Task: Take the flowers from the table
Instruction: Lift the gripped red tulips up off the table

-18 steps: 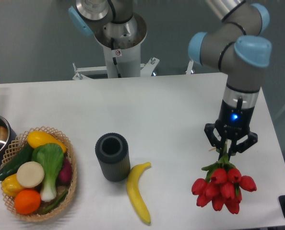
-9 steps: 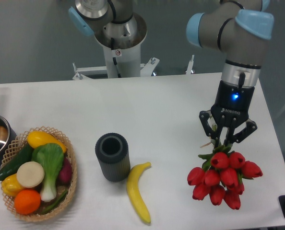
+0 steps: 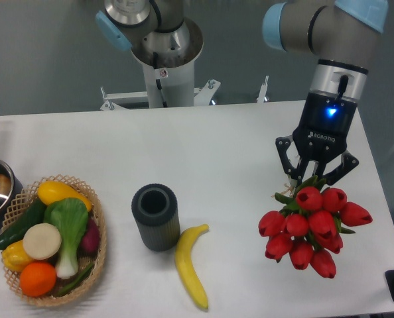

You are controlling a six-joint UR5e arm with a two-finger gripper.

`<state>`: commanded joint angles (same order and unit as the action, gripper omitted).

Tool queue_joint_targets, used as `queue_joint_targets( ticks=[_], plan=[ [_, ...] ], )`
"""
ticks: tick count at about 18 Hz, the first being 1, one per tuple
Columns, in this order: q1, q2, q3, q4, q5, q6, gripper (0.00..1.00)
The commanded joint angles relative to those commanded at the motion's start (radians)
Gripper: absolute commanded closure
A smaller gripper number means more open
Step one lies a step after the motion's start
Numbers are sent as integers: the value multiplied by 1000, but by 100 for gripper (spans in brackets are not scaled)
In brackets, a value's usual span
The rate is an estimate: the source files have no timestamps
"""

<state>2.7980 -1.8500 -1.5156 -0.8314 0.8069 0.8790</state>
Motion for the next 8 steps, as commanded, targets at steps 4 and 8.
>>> queue_joint_targets(
  ticks=[4, 8],
  plan=[
    [-2, -2, 8, 0, 0, -2, 75],
    [2, 0, 8, 2, -9, -2, 75]
  ],
)
